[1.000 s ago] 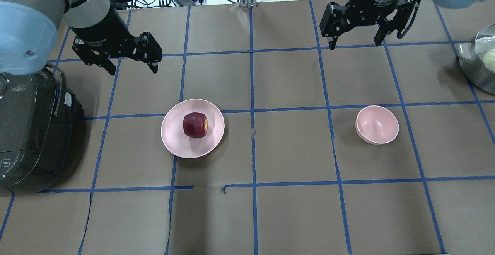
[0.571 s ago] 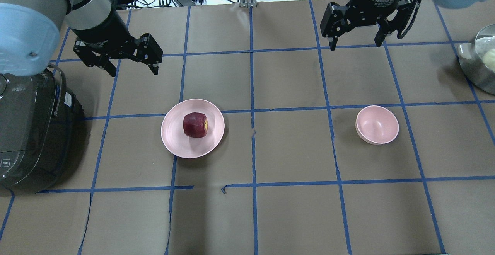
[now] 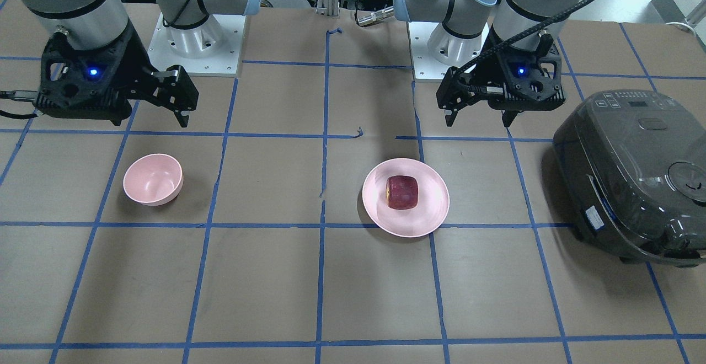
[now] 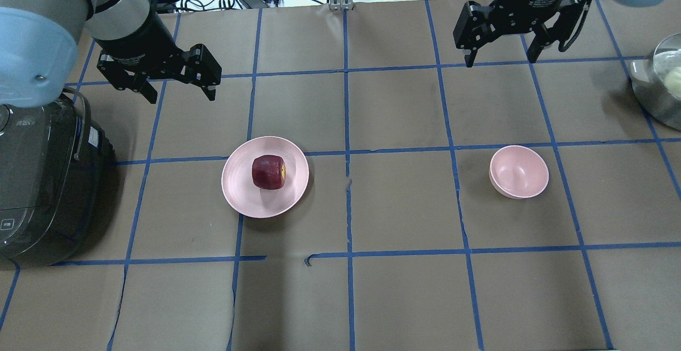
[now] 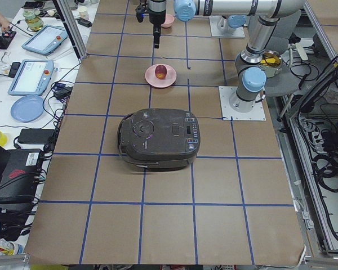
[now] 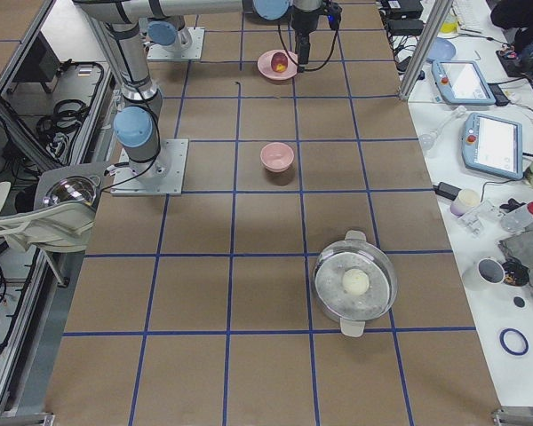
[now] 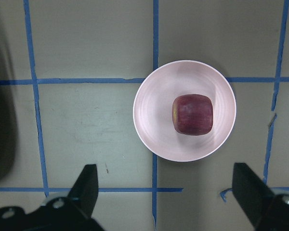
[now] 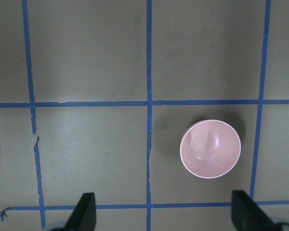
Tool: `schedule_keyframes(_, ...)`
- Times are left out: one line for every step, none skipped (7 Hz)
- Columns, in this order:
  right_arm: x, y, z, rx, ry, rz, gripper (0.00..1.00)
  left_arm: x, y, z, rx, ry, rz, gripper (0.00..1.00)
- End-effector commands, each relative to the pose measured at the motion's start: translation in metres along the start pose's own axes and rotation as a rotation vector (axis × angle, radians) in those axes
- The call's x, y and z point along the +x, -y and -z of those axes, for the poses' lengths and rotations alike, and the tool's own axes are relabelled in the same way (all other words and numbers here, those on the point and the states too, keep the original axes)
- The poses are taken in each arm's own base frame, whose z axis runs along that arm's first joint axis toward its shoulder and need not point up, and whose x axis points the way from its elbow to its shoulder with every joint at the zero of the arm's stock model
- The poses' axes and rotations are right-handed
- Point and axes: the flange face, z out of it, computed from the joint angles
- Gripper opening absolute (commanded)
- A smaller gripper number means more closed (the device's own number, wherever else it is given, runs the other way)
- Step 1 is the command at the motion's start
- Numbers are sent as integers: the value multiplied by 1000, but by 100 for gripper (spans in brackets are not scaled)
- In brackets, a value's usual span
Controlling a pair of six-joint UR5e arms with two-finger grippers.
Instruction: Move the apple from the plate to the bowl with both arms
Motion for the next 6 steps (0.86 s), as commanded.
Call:
schedule_keyframes(41,7,-5,-22,-24,15,100,0,-2,3,1,-1,0,100)
schedule_keyframes(68,8,-13,-45,-58,12,100,0,-3,-2,-9,1,0,100)
schedule_keyframes(92,9,-26,-73,-43,12,100,0,-2,-3,-9,-2,0,100)
schedule_keyframes(105,7,-46,-91,-31,9,100,-1,-1,-5,-9,1,-2,100)
schedule_keyframes(112,13,-64,-71,-31,43,100,0,0,-7,-13,-5,1,100)
schedule_keyframes(141,16,-103,-56,-19,0,100,2,2,-17,-32,-3,1,100)
